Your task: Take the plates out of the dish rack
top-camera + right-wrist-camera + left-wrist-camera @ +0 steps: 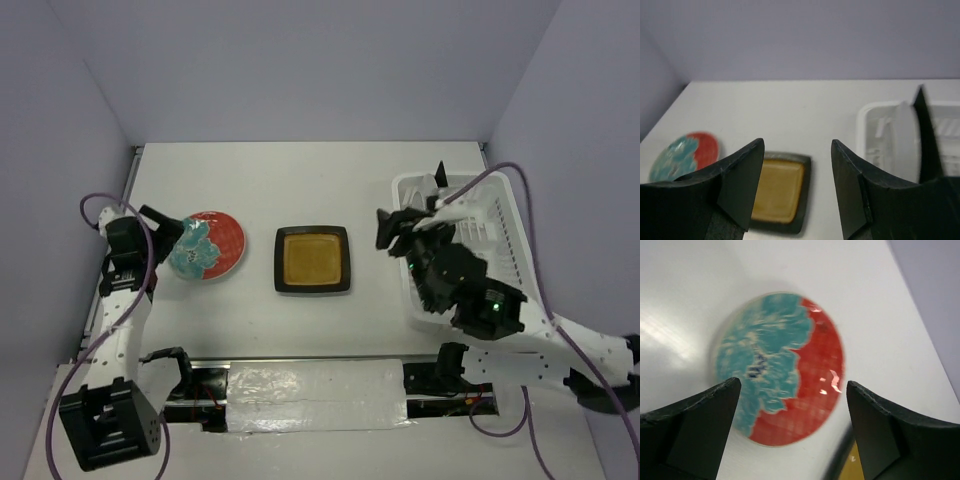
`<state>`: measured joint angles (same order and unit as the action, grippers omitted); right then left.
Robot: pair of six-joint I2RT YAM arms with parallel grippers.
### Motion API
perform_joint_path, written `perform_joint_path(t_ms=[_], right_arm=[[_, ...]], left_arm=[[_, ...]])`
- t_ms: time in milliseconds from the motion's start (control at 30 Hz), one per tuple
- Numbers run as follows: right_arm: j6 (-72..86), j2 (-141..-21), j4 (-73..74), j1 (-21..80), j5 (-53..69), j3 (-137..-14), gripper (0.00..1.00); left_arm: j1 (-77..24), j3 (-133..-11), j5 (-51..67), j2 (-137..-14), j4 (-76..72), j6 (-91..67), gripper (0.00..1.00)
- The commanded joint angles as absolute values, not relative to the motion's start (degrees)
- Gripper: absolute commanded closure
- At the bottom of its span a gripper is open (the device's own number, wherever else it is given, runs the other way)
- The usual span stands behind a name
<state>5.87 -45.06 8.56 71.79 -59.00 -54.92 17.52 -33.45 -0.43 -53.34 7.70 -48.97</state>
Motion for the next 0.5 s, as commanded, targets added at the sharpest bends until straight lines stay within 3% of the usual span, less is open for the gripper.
perform_joint_path(t_ms=[0,133,267,300,467], right_arm=[[8.5,-42.7,17.8,56.8,-52.9,-61.9,0.37],[4.1,-45.4,21.1,41.5,-44.2,-66.8,0.38],[7.1,-52.9,29.2,21.9,-19.6,-72.9,0.38],[7.8,-55.3,29.3,15.1,-15.7,-73.1,0.39],[10.3,-62.1,30.9,2.8,-0.7,-75.8,0.41]], left_arm=[[7.4,-42.3,-2.3,-50.0,10.6,-43.5,0.01],[-10.1,-51.7,-5.2,-52.5,14.2,-37.8,0.01],[-25.4,-53.0,-3.3,-56.9,11.3,-33.6,0.0],[-27.2,-53.1,-1.9,-59.0,11.1,-33.1,0.0],[-34.9,-51.6,4.5,-61.5,8.2,-30.5,0.06]])
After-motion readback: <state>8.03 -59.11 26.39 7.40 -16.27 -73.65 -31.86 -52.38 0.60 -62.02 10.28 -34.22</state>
